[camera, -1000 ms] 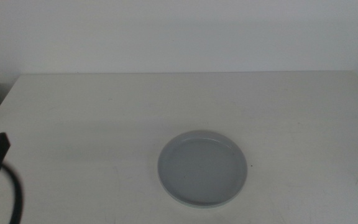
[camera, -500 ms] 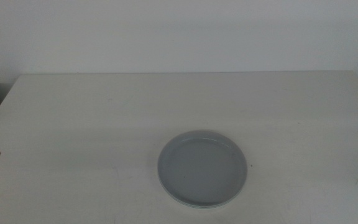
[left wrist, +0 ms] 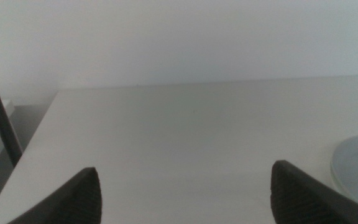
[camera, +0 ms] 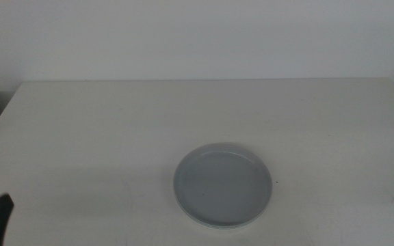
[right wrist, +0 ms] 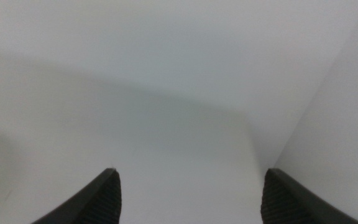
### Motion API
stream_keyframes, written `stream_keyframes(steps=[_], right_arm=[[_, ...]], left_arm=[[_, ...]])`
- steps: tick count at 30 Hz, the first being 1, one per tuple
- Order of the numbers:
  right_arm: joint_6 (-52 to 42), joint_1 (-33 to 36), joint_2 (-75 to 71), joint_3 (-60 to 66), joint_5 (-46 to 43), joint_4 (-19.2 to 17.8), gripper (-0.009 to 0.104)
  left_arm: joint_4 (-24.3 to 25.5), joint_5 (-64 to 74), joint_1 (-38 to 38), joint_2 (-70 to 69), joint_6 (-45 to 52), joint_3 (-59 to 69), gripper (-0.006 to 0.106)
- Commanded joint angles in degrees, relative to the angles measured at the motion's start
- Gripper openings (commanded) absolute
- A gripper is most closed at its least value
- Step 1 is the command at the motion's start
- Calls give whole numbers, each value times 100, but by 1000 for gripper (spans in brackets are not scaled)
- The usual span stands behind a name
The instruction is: Stack the three bowls on top of each other.
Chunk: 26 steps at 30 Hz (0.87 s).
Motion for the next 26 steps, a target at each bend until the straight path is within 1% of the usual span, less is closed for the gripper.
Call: stream_keyframes(steps=[1,4,10,12,13,14,16,26], right_arm=[[-53,22,-181,194,-1122,-44,57],[-53,22,-607,711,-1561,-59,57],[-53,22,-1120,1474,-1463,-48,57],[-53,22,-1223,1682,-1463,18,57],[-53,22,-1272,1735,-1430,91,57],[-53,11,-1318,1722,-1215,148,57],[-53,11,-1333,1722,-1170,272,57],[-53,11,-1329,1722,-1174,247,57]], left_arm=[[-27,-638,5,-224,-21,172,100],[-27,-668,5,-652,-21,564,100],[-68,-722,5,-1004,-21,1022,100],[-68,-530,5,-1004,-21,1099,100],[-73,-408,5,-1004,-21,1085,100],[-72,-409,5,-1004,-21,1085,100],[-72,-420,10,-1004,-21,1091,100],[-66,-413,5,-998,-25,1086,100]])
